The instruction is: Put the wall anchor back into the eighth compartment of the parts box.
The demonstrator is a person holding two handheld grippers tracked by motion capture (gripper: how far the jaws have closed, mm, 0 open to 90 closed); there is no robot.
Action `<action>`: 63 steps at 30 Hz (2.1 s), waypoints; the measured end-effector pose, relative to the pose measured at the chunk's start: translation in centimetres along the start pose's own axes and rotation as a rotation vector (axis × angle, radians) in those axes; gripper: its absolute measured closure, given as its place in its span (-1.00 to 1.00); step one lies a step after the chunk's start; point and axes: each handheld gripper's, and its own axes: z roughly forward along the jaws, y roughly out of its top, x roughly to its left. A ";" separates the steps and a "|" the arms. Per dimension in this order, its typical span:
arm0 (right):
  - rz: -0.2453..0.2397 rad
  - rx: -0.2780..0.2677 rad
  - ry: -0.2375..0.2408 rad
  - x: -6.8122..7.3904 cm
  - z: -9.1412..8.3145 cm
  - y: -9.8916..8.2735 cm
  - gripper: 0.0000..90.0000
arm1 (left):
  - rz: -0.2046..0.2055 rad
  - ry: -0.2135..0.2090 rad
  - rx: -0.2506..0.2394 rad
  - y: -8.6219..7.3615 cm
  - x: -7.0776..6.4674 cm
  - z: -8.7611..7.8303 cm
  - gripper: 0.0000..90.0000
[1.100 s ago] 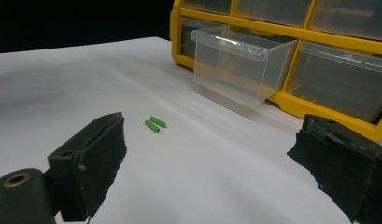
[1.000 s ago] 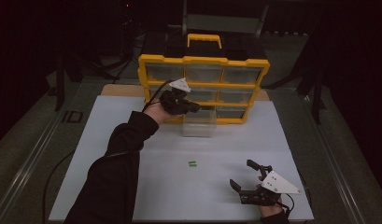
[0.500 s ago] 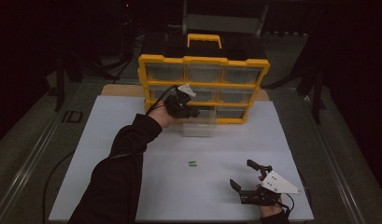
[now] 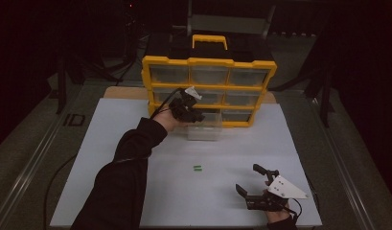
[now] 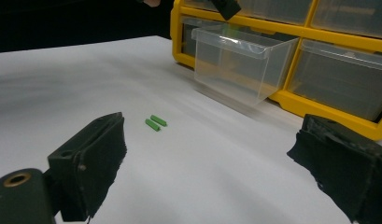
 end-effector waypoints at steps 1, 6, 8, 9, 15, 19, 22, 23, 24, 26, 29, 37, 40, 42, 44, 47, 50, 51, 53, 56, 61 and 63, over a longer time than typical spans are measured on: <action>0.001 0.001 0.000 0.0 0.0 0.0 -0.82 | -0.009 -0.005 -0.001 0.0 0.1 -0.1 0.23; 0.004 0.003 0.000 0.0 0.0 0.0 -0.82 | -0.007 -0.008 0.029 -0.2 -0.3 -0.4 -0.19; 0.004 0.003 -0.001 0.0 0.0 0.0 -0.82 | -0.005 -0.010 0.030 -0.2 -0.3 -0.5 -0.42; 0.004 0.004 -0.001 0.0 0.0 0.0 -0.82 | -0.009 -0.017 0.029 -0.3 -0.4 -0.6 -0.42; 0.001 0.001 -0.004 0.0 0.0 0.0 -0.82 | -0.014 -0.043 0.029 -0.6 -1.0 -1.4 -0.98; 0.001 0.002 -0.004 0.0 0.0 0.0 -0.82 | -0.004 -0.071 0.017 -1.0 -1.4 -2.0 -0.98; 0.000 0.005 -0.005 0.1 0.0 0.0 -0.82 | 0.006 -0.085 0.015 -1.4 -1.8 -2.3 -0.98; 0.000 0.005 -0.004 0.1 0.0 0.0 -0.82 | 0.009 -0.086 0.008 -1.6 -1.9 -2.4 -0.98; 0.000 0.005 -0.004 0.1 0.0 0.0 -0.82 | 0.009 -0.086 0.008 -1.6 -1.9 -2.4 -0.98; 0.000 0.007 -0.005 0.1 0.0 0.0 -0.82 | 0.015 -0.099 -0.006 -2.0 -2.4 -2.7 -0.98; -0.001 0.007 -0.005 0.1 0.0 0.0 -0.82 | 0.020 -0.109 -0.013 -2.3 -2.7 -3.0 -0.98; -0.008 0.009 -0.004 0.2 0.0 0.1 -0.79 | 0.043 -0.141 -0.020 -3.5 -4.3 -3.9 -0.98; -0.008 0.008 -0.006 0.2 0.0 0.1 -0.79 | 0.045 -0.146 -0.025 -3.9 -4.6 -3.9 -0.98; -0.004 0.006 -0.007 0.2 0.0 0.1 -0.79 | 0.045 -0.164 -0.037 -4.5 -5.0 -3.8 -0.98; -0.005 0.006 -0.007 0.2 0.0 0.1 -0.79 | 0.047 -0.176 -0.040 -4.7 -5.1 -3.6 -0.98; -0.008 0.007 -0.008 0.2 0.0 0.1 -0.79 | 0.051 -0.193 -0.044 -5.5 -5.6 -3.2 -0.98; -0.005 -0.002 -0.011 0.2 -0.2 0.2 -0.80 | 0.062 -0.205 -0.034 -6.2 -6.1 -2.5 -0.98; -0.007 -0.003 -0.013 0.2 -0.2 0.2 -0.80 | 0.061 -0.209 -0.036 -6.5 -6.3 -2.3 -0.98; -0.007 -0.007 -0.014 0.2 -0.2 0.3 -0.80 | 0.072 -0.218 -0.023 -7.2 -6.8 -1.6 -0.98; -0.016 -0.008 -0.021 0.4 -0.2 0.4 -0.80 | 0.076 -0.221 -0.010 -7.7 -7.2 -1.0 -0.98; -0.009 -0.001 -0.012 0.5 -0.2 0.4 -0.80 | 0.076 -0.224 -0.005 -8.7 -7.5 -0.1 -0.98; -0.002 0.001 -0.006 0.4 -0.2 0.4 -0.80 | 0.072 -0.223 -0.017 -9.4 -7.6 0.4 -0.97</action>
